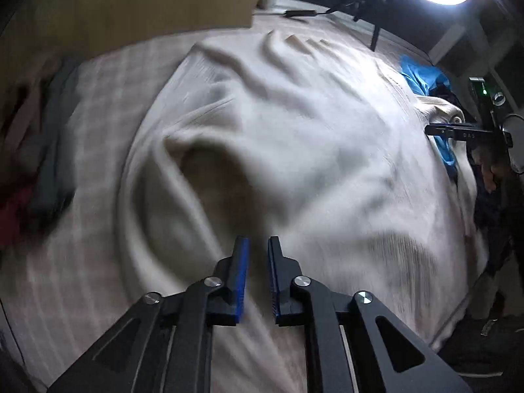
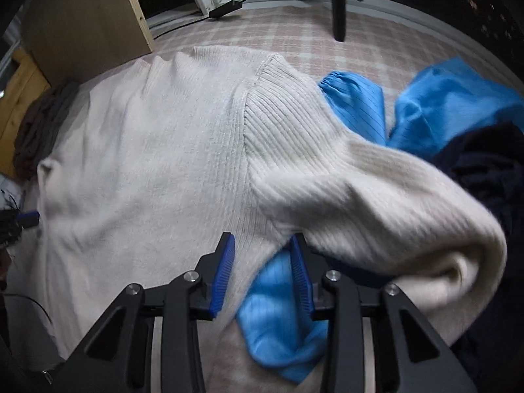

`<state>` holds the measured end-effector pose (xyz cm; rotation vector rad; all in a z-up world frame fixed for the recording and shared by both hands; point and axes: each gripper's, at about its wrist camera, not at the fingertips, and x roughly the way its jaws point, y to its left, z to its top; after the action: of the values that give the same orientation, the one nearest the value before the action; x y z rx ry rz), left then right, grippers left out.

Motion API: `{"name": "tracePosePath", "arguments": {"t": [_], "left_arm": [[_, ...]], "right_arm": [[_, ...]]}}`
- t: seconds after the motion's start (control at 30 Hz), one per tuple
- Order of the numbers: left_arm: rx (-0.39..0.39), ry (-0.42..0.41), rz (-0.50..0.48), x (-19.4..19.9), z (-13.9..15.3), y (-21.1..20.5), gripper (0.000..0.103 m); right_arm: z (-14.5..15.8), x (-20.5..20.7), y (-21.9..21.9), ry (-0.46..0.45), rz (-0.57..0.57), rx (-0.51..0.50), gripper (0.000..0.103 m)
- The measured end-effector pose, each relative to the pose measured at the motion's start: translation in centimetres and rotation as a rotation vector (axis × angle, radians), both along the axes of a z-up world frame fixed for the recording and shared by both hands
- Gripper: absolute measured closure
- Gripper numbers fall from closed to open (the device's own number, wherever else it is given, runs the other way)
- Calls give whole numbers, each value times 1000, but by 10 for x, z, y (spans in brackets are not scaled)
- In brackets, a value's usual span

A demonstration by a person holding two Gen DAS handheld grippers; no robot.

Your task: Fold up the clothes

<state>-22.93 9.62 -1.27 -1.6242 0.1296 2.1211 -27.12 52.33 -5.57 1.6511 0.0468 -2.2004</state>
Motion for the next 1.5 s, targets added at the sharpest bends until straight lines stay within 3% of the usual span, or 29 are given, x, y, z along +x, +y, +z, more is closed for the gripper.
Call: {"name": "tracePosePath", "arguments": {"t": [0.17, 0.3, 0.37, 0.5, 0.63, 1.0, 1.03, 1.1, 1.2, 1.33, 1.5], "left_arm": [[60, -27, -103, 42, 19, -7, 77], [80, -73, -207, 102, 22, -1, 75], [92, -111, -234, 129, 19, 1, 69], [110, -193, -279, 173, -4, 10, 66], [62, -182, -348, 201, -16, 15, 66], [-13, -85, -487, 219, -21, 41, 66], [-10, -84, -490, 219, -18, 40, 66], [-4, -72, -479, 216, -13, 36, 66], [-9, -51, -459, 210, -8, 34, 65], [-26, -38, -457, 212, -10, 34, 58], [-58, -10, -451, 215, -13, 40, 56]], "right_arm": [[38, 78, 20, -16, 73, -95, 67], [51, 154, 35, -50, 79, -158, 58], [46, 193, 42, -67, 53, -157, 51], [13, 244, 33, -102, -6, -142, 51], [-4, 287, 26, -118, -4, -113, 51], [-16, 324, 0, -28, 72, -70, 52], [-16, 325, -4, -25, 86, -81, 70], [-16, 325, -10, -30, 107, -96, 96], [-2, 313, 2, -39, 33, -255, 96], [28, 295, 30, 14, -78, -456, 96], [54, 276, 31, 75, -84, -456, 97]]}}
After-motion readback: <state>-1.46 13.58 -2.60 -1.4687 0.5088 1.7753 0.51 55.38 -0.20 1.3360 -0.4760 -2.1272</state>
